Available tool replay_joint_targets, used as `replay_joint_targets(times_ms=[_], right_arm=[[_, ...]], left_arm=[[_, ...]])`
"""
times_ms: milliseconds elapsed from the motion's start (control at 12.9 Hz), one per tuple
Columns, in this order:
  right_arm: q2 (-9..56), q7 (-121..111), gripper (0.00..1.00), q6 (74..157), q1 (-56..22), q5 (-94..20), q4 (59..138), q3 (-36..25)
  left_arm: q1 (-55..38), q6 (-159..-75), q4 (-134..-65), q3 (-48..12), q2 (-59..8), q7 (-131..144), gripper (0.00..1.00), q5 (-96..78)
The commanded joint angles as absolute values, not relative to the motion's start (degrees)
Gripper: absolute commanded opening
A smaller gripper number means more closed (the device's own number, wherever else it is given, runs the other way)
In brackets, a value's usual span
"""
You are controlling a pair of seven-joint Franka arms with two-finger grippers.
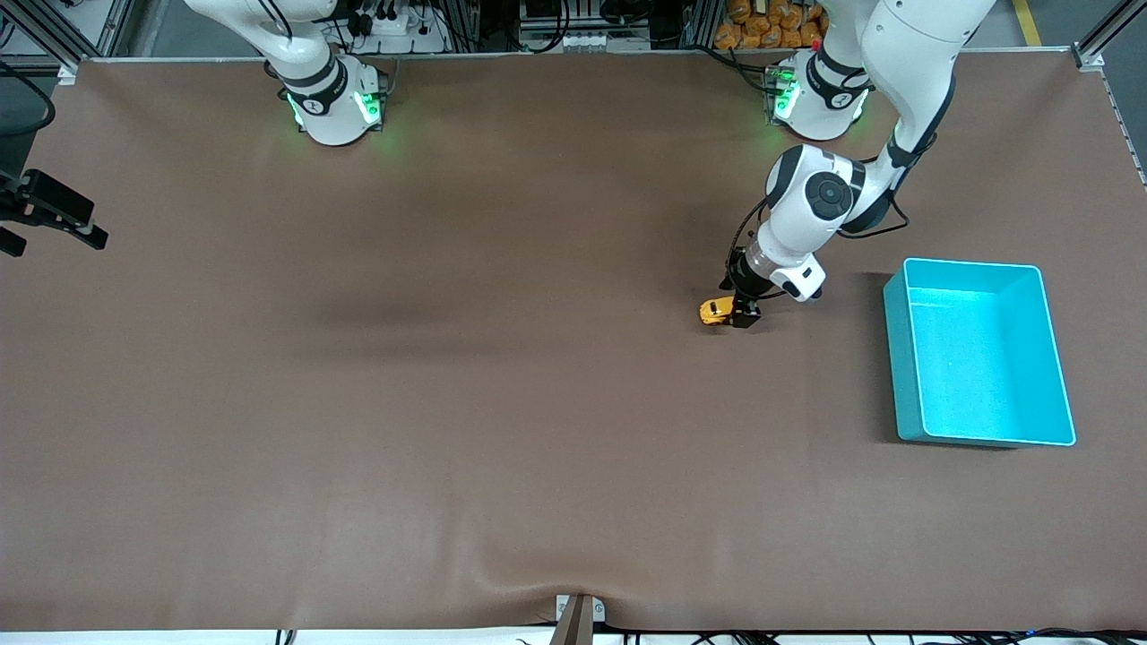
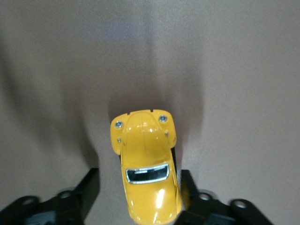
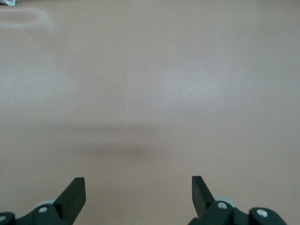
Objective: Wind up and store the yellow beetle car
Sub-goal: 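Lift the car with the left gripper and carry it over the box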
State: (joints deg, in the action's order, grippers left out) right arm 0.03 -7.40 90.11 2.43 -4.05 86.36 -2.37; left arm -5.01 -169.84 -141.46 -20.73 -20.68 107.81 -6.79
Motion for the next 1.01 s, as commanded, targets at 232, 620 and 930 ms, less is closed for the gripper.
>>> replay_joint_targets(times_ms=[232,620,930], right_arm=[[0.09,-6.68,1.00,89.91,2.20,-3.16,86.40,-2.37],[0.09,-6.68,1.00,89.65,2.20,-3.25,86.40,-2.37],[0.09,-6.50,1.00,89.47,2.11,-3.34,86.40,-2.29]], left_arm=[[-4.57,-170.25,-141.33,-20.65,-18.65,107.14,0.00,-1.70],[-1.32,-160.69,-138.44,-20.66,-11.61,106.09,0.00,10.43],[4.21,-151.19,-132.99,-21.18,-7.74,93.82,0.00,13.62]])
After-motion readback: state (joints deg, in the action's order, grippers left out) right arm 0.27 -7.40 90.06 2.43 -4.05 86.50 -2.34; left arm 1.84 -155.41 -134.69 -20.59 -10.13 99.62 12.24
